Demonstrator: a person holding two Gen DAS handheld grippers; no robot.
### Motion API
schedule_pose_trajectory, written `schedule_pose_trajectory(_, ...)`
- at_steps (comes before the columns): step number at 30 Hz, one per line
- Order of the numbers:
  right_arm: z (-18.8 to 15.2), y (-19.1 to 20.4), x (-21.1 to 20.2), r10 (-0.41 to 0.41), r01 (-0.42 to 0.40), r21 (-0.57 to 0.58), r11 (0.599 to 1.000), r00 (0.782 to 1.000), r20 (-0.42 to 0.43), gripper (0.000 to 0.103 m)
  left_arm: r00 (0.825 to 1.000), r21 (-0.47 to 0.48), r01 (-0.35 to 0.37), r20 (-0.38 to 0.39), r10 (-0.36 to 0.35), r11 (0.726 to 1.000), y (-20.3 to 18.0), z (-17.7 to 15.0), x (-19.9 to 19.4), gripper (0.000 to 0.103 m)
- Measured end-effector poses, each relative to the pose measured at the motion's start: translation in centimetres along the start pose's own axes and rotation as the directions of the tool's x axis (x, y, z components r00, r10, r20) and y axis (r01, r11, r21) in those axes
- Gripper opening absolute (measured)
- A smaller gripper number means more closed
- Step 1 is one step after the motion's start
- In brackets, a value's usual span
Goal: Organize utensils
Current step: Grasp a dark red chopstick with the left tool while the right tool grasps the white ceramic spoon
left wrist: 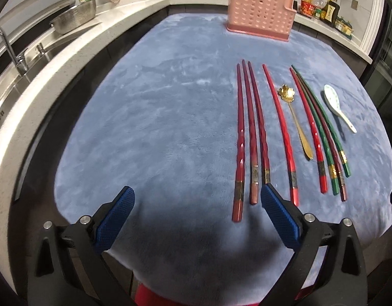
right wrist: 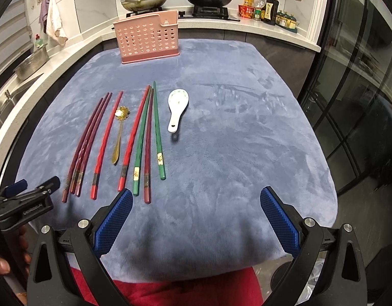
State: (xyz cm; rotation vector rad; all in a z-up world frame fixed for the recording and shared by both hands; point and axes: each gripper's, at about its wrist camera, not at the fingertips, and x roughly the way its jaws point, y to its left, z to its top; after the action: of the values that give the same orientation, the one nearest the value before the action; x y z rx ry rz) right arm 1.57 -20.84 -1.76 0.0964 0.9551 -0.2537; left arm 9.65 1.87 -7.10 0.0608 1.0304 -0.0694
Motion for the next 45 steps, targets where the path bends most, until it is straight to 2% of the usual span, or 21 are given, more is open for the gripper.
schedule_pose_trajectory(1, 0.2, 0.0, 0.3, 0.001, -0.001, 0.000, 1.000, 1.000, -0.003, 0.096, 1.000, 0.004, 0.002, -0.007, -0.002, 1.000, -0.2, 0.1, 0.5, 0.093)
schedule_pose_trajectory(5, 0.9, 0.0, 1.2, 0.002, -0.002, 0.004, 1.000, 1.000, -0.012, 0.096, 0.999, 0.023, 0.017, -0.048, -0.016, 1.000, -0.7, 0.1, 1.9, 0.079)
schedule_pose_trajectory(8, 1.5, 0.0, 1.8, 0.005, -0.005, 0.010, 1.000, 1.000, -0.013, 0.096, 0.998, 0.018, 0.036, -0.047, -0.035, 0.999, -0.9, 0.0, 2.2, 0.079)
schedule_pose_trajectory(10, 1.8, -0.1, 2.1, 0.005, -0.005, 0.012, 1.000, 1.000, -0.010, 0.096, 0.997, 0.016, 0.058, -0.046, -0.058, 0.998, -0.9, 0.0, 2.3, 0.075)
schedule_pose_trajectory(12, 2.4, -0.2, 2.6, 0.010, -0.010, 0.020, 1.000, 1.000, -0.008, 0.096, 0.995, 0.004, 0.089, -0.048, -0.089, 0.996, -0.7, 0.1, 2.3, 0.066)
schedule_pose_trajectory(17, 3.9, -0.7, 3.3, 0.022, -0.022, 0.045, 0.999, 1.000, 0.011, 0.096, 0.991, -0.002, 0.124, -0.051, -0.124, 0.992, -0.5, -0.1, 2.2, 0.054)
schedule_pose_trajectory(18, 4.3, -0.7, 3.6, 0.022, -0.022, 0.048, 0.999, 1.000, 0.015, 0.096, 0.991, -0.002, 0.126, -0.054, -0.126, 0.992, -0.4, -0.1, 2.1, 0.045)
schedule_pose_trajectory(19, 4.6, -0.8, 3.8, 0.023, -0.024, 0.050, 0.998, 1.000, 0.017, 0.096, 0.990, -0.003, 0.126, -0.064, -0.126, 0.992, -0.3, -0.2, 2.3, 0.042)
schedule_pose_trajectory(25, 5.8, -0.7, 5.3, 0.027, -0.028, 0.051, 0.998, 1.000, 0.014, 0.096, 0.990, 0.001, 0.129, -0.065, -0.128, 0.992, -0.3, -0.2, 2.3, 0.040)
schedule_pose_trajectory(27, 6.1, -0.6, 5.9, 0.031, -0.032, 0.049, 0.998, 0.999, 0.010, 0.096, 0.989, 0.001, 0.131, -0.066, -0.131, 0.991, -0.4, -0.2, 2.3, 0.036)
schedule_pose_trajectory(32, 7.1, -0.4, 7.9, 0.058, -0.057, 0.060, 0.997, 0.998, -0.017, 0.084, 0.989, 0.010, 0.132, -0.067, -0.131, 0.991, -0.5, -0.2, 2.4, 0.028)
schedule_pose_trajectory(34, 7.5, -0.4, 8.5, 0.072, -0.070, 0.065, 0.995, 0.997, -0.024, 0.072, 0.989, 0.015, 0.136, -0.068, -0.135, 0.991, -0.7, -0.1, 2.5, 0.024)
schedule_pose_trajectory(35, 7.7, -0.3, 8.7, 0.079, -0.077, 0.069, 0.995, 0.997, -0.026, 0.070, 0.988, 0.016, 0.138, -0.069, -0.137, 0.990, -0.7, -0.1, 2.5, 0.023)
schedule_pose_trajectory(38, 8.3, -0.4, 9.5, 0.102, -0.099, 0.087, 0.991, 0.994, -0.032, 0.059, 0.988, 0.014, 0.137, -0.072, -0.136, 0.990, -0.8, 0.1, 2.6, 0.023)
schedule_pose_trajectory(42, 8.4, -0.8, 11.0, 0.139, -0.130, 0.125, 0.984, 0.988, -0.065, 0.037, 0.989, 0.015, 0.133, -0.074, -0.131, 0.991, -0.9, 0.1, 2.6, 0.023)
schedule_pose_trajectory(45, 8.2, -0.9, 12.0, 0.167, -0.151, 0.150, 0.977, 0.981, -0.099, 0.028, 0.989, 0.014, 0.131, -0.074, -0.130, 0.991, -1.0, 0.1, 2.6, 0.023)
